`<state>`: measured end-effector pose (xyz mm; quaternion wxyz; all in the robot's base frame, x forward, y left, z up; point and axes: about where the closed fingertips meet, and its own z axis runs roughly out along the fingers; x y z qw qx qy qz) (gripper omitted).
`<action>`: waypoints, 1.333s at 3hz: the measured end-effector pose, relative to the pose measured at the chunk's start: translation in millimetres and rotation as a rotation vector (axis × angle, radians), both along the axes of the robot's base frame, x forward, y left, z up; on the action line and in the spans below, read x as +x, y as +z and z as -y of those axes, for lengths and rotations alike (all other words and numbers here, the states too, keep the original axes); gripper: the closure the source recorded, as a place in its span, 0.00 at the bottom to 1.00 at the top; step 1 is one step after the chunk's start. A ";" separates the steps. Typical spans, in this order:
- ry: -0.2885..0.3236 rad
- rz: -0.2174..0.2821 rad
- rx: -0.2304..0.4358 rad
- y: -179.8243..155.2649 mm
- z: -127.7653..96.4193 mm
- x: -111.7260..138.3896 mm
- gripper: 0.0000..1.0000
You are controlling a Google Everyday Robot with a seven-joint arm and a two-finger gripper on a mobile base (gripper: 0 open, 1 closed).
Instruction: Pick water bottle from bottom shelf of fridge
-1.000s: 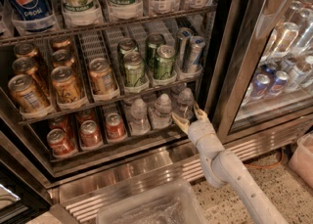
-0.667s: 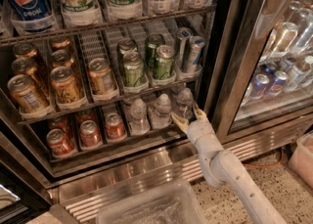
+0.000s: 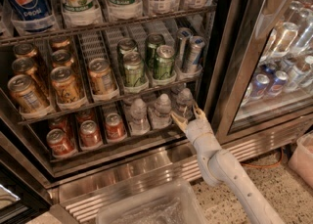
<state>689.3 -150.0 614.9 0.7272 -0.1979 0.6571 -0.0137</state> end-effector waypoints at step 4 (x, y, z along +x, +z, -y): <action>-0.021 0.010 0.001 0.0 -6.7 8.9 0.20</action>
Offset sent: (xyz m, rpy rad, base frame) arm 0.0471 -0.0154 -0.0016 0.0020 -0.0280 -0.1022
